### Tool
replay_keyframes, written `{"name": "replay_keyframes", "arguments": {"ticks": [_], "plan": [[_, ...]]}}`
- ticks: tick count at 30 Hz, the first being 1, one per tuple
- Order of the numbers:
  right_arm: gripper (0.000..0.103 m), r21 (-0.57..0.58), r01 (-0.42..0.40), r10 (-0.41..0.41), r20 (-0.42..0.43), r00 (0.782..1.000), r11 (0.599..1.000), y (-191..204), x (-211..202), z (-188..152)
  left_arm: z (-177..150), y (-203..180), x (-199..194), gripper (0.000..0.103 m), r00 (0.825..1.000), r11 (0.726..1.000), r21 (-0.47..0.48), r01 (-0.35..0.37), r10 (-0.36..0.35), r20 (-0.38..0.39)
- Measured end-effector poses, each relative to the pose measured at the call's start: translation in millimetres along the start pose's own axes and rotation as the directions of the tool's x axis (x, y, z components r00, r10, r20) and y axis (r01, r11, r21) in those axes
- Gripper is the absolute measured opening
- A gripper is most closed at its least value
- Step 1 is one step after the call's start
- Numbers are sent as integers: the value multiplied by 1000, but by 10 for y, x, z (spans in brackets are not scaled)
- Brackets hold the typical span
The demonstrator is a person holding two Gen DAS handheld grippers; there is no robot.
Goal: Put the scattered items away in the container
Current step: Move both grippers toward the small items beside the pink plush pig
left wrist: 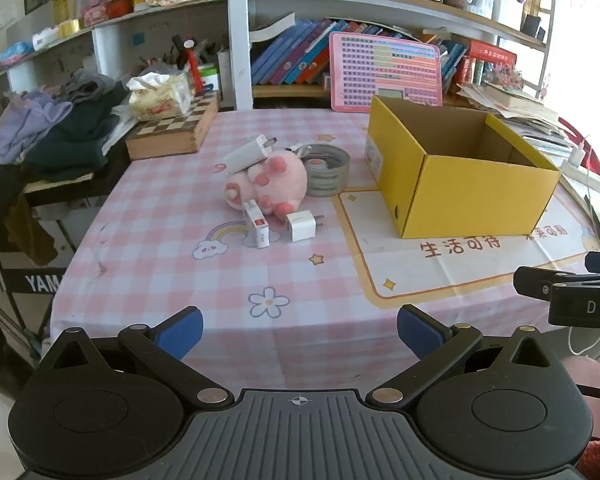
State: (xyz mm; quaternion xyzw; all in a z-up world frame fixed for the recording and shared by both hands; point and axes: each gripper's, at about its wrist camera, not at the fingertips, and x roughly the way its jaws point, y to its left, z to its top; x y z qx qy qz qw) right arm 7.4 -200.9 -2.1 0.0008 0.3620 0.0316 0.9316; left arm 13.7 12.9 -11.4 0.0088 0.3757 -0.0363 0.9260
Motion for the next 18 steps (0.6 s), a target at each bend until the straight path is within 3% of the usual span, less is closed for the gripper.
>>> {"name": "replay_keyframes", "arguments": {"ticks": [18], "plan": [[103, -13, -30, 30, -1, 1000, 999, 111, -7, -29, -19, 32, 8, 103, 999, 999, 10, 45, -44, -18]]}}
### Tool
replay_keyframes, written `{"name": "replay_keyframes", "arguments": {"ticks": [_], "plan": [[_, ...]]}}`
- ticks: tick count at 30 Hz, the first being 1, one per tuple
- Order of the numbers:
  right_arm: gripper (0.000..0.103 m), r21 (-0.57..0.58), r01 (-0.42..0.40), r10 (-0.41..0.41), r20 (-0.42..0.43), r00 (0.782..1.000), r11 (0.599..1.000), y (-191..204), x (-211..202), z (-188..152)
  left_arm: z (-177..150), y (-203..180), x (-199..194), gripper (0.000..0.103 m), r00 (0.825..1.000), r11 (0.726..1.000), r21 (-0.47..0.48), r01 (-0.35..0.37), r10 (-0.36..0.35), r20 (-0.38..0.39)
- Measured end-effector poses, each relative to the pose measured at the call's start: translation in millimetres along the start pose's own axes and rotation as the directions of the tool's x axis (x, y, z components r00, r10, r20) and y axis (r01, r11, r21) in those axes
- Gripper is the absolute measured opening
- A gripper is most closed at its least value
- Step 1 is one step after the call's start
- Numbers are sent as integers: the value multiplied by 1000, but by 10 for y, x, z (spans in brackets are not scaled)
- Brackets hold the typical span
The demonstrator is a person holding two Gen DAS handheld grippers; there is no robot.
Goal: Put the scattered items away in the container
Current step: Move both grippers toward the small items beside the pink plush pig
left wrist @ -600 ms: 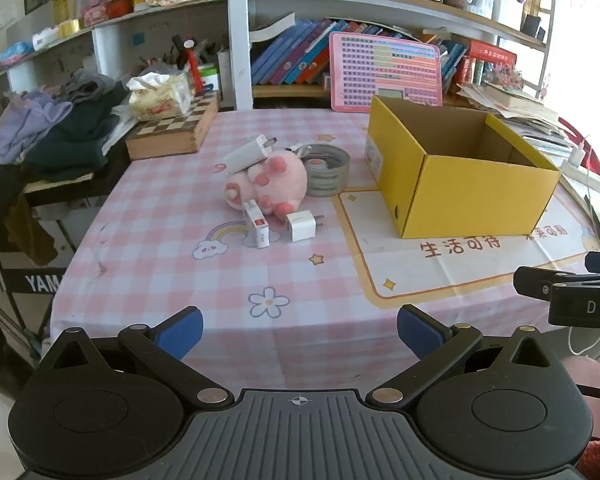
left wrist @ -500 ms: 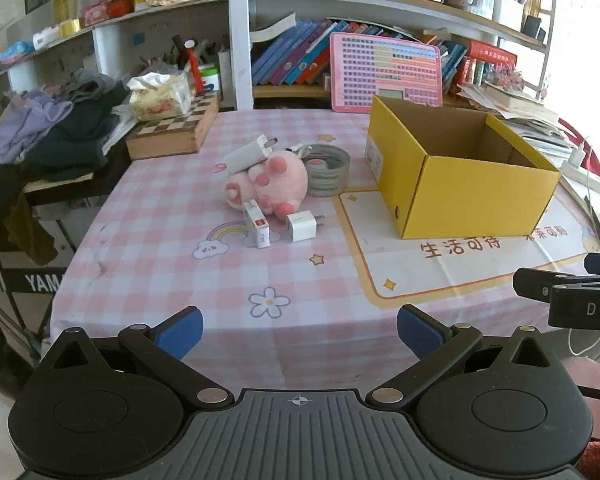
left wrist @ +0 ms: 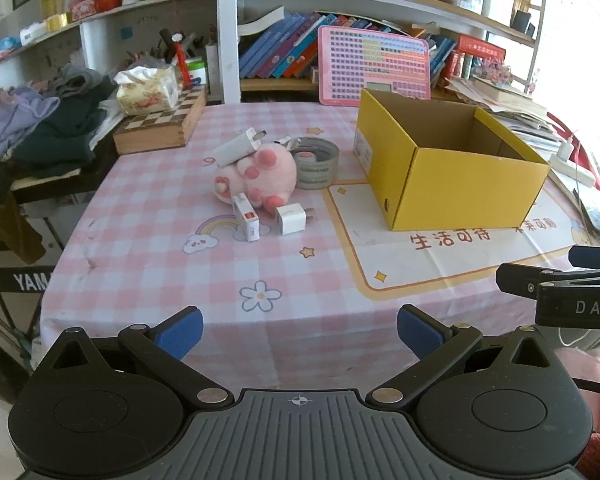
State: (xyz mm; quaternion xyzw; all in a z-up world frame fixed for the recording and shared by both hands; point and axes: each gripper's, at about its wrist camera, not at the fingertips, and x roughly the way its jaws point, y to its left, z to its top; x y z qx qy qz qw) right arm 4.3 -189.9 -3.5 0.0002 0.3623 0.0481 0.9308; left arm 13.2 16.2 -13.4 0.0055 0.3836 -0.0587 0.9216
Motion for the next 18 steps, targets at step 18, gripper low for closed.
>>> {"name": "replay_keyframes", "arguments": {"ticks": [18], "plan": [[101, -65, 3, -3, 6, 1000, 998, 191, -27, -31, -40, 85, -70, 103, 999, 1000, 3, 12, -12, 30]]}}
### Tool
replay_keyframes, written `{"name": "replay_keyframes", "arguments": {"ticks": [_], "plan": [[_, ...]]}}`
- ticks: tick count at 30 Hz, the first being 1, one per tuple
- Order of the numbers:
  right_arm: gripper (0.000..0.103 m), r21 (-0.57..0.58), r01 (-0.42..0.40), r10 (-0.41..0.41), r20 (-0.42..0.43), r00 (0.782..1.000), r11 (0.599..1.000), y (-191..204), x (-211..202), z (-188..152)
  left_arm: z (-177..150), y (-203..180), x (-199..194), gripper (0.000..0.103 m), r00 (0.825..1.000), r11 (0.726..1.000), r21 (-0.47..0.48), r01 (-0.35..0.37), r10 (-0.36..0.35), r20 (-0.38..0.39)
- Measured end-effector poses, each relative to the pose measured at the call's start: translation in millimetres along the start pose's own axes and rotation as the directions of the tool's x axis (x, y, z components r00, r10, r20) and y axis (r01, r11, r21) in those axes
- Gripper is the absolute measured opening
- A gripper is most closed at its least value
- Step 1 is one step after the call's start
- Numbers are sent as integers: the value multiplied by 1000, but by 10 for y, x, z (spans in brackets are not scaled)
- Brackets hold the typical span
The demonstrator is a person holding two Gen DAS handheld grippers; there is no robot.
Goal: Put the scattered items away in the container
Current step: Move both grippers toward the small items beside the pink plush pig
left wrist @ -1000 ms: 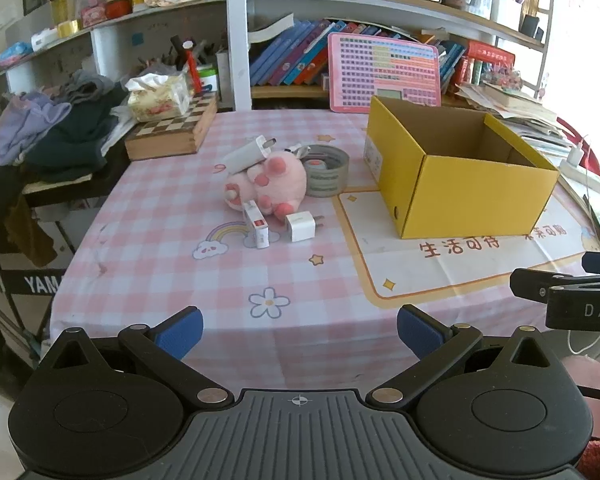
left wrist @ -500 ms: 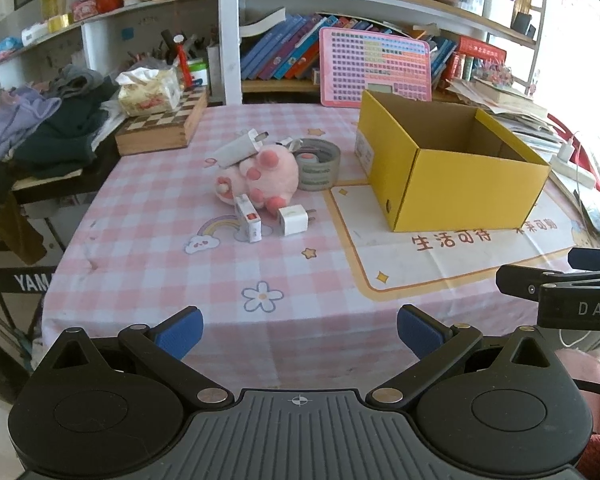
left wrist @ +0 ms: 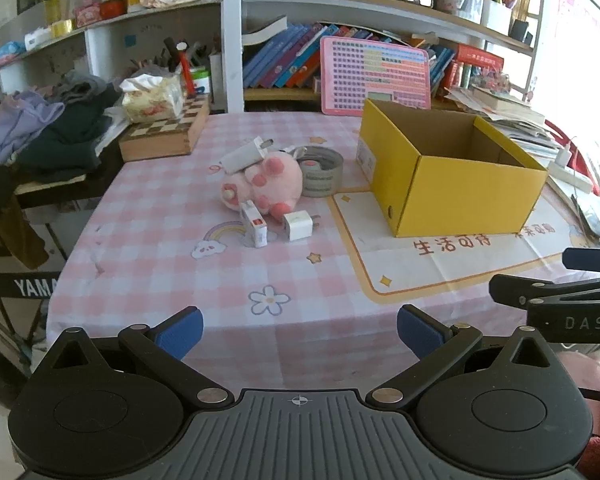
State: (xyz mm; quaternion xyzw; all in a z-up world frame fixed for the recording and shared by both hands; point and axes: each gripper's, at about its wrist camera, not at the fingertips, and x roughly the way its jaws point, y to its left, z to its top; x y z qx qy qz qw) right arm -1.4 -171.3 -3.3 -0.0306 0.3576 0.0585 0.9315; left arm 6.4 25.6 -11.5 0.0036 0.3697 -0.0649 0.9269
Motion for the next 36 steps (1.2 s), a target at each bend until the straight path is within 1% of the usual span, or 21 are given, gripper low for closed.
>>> {"name": "replay_keyframes", "arguments": {"ticks": [4, 10, 12, 14, 17, 22, 26, 33, 36], "plan": [[101, 4, 4, -3, -7, 1000, 1000, -25, 17, 8, -27, -28, 0, 103, 1000, 1000, 9, 8, -8, -8], [100, 6, -26, 26, -28, 999, 1000, -89, 80, -10, -61, -103, 15, 103, 999, 999, 45, -29, 29, -14], [99, -1, -41, 41, -28, 999, 999, -104, 98, -1, -68, -137, 18, 103, 999, 998, 49, -35, 36, -19], [94, -13, -62, 62, -25, 998, 998, -123, 119, 23, -57, -157, 24, 103, 999, 998, 42, -41, 42, -22], [88, -34, -90, 89, -25, 996, 995, -160, 166, 72, -22, -176, 26, 103, 998, 998, 19, -64, 65, -21], [88, -71, -132, 131, -16, 991, 989, -237, 236, 168, 1, -169, 115, 103, 991, 992, -56, -117, 113, -66], [88, -99, -168, 166, -28, 986, 981, -297, 315, 208, 11, -164, 144, 103, 988, 983, -114, -144, 136, -78], [88, -123, -251, 249, -27, 968, 960, -410, 404, 261, 36, -255, 185, 103, 979, 970, -150, -194, 180, -101], [84, -130, -285, 284, -25, 959, 950, -428, 434, 286, 49, -297, 178, 103, 975, 965, -154, -214, 200, -101]]}}
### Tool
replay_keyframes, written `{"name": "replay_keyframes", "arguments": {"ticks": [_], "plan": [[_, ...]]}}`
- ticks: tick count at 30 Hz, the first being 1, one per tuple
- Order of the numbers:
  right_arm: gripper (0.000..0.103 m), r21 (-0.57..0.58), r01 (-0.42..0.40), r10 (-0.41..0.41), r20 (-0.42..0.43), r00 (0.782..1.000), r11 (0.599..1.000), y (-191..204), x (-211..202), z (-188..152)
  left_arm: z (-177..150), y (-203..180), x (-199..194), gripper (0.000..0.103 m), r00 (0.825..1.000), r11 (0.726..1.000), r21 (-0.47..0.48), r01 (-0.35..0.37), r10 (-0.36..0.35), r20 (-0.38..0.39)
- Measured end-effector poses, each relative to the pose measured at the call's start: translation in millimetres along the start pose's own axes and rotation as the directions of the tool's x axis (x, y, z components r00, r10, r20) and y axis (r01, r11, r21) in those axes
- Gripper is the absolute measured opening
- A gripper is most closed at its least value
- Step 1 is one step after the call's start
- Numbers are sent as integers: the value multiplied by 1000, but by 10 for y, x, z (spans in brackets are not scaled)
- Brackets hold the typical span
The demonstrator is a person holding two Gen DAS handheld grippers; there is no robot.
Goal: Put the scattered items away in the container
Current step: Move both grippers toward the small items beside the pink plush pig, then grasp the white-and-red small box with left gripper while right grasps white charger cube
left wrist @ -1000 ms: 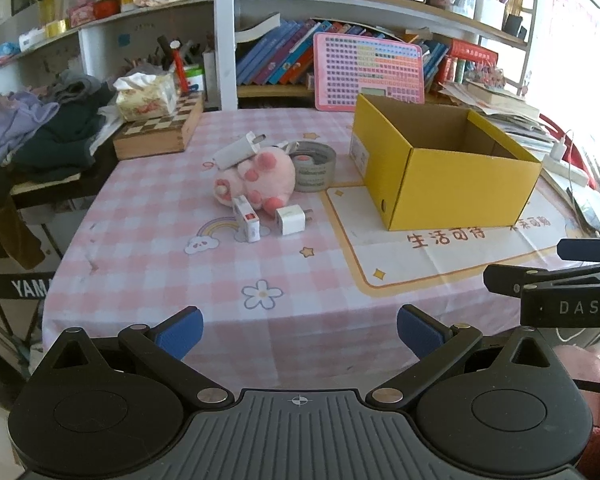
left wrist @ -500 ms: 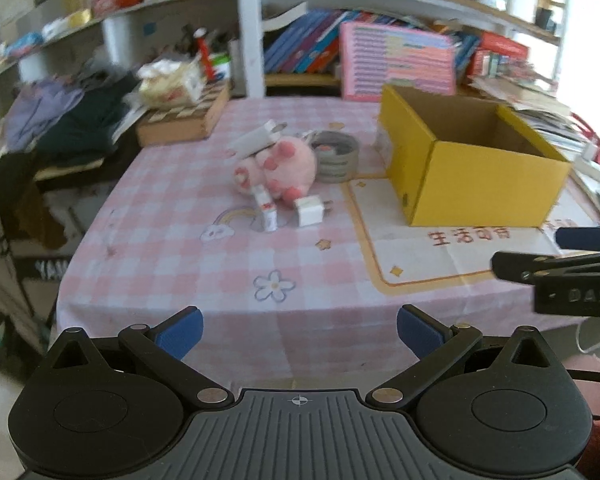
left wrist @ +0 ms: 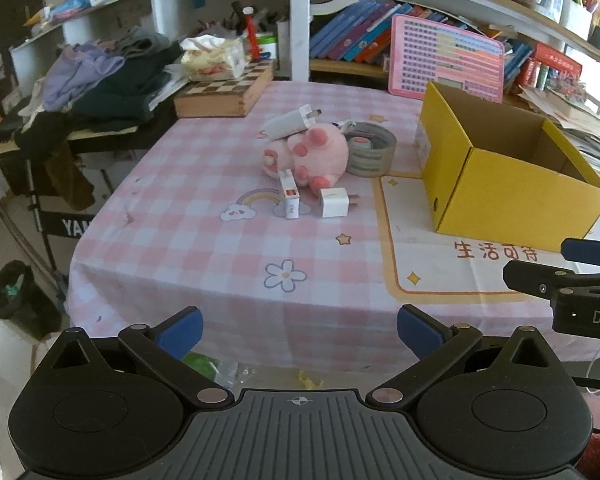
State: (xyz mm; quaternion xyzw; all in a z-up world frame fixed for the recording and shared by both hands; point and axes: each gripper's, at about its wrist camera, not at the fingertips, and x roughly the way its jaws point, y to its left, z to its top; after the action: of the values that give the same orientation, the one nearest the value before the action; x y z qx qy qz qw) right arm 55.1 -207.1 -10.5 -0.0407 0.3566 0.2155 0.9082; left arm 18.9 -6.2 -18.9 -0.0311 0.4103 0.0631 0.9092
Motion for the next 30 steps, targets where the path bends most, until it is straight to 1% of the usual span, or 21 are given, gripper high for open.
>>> {"name": "replay_keyframes", "arguments": {"ticks": [1, 5, 11, 14, 20, 24, 30], "plan": [[84, -3, -11, 11, 2, 1000, 1000, -7, 10, 6, -3, -16, -11, 103, 1000, 1000, 1, -8, 8, 2], [75, -13, -54, 54, 6, 999, 998, -31, 51, 16, -15, -68, -22, 103, 1000, 1000, 7, -25, 25, 1], [74, -34, -80, 81, 28, 996, 996, -25, 67, 68, 30, -77, -23, 103, 999, 999, 0, -37, 37, 13], [74, -37, -88, 89, 28, 996, 995, -8, 97, 89, 55, -84, 11, 103, 999, 999, 16, -31, 30, 9], [74, -19, -87, 88, 42, 995, 996, 46, 193, 160, 161, -20, 129, 103, 1000, 998, 59, -5, 4, 17], [72, 0, -80, 79, 45, 996, 997, 128, 278, 232, 275, 65, 216, 103, 1000, 995, 95, 13, -15, 19], [70, 26, -54, 52, 52, 997, 998, 272, 407, 341, 447, 217, 388, 103, 999, 989, 143, 49, -50, 8]]}}
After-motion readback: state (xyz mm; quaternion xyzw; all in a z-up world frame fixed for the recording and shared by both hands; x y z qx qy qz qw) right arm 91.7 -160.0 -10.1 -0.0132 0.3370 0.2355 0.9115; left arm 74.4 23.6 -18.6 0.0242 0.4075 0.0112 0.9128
